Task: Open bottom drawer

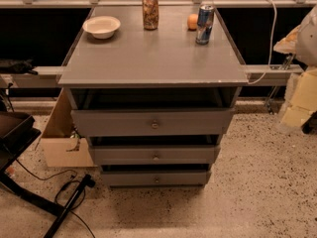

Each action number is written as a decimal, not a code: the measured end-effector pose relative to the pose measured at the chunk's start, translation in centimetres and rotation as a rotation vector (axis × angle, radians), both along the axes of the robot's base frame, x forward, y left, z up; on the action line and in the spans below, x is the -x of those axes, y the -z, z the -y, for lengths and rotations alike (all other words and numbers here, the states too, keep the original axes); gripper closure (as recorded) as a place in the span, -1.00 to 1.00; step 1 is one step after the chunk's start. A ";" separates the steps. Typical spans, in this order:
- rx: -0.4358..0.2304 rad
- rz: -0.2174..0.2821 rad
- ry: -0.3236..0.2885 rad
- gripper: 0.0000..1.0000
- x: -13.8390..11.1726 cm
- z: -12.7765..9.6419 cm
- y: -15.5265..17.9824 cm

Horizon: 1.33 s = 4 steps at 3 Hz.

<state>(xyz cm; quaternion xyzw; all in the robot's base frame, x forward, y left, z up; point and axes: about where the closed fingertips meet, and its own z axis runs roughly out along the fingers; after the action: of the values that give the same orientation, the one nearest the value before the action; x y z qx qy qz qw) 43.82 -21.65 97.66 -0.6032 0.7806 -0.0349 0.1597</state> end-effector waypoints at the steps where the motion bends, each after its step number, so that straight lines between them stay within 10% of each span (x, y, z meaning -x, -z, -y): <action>1: -0.001 0.006 0.000 -1.00 0.0 0.0 0.0; 3: 0.021 0.000 -0.023 -1.00 0.0 0.1 9.4; 4: 0.034 -0.055 -0.031 -1.00 -0.1 0.6 19.6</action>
Offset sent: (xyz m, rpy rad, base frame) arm -0.0033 0.0043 -0.1045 0.0006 0.0037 0.0700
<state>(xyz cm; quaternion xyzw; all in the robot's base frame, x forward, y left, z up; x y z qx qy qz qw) 43.92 -22.30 78.10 -0.6188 0.7744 -0.0292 0.1283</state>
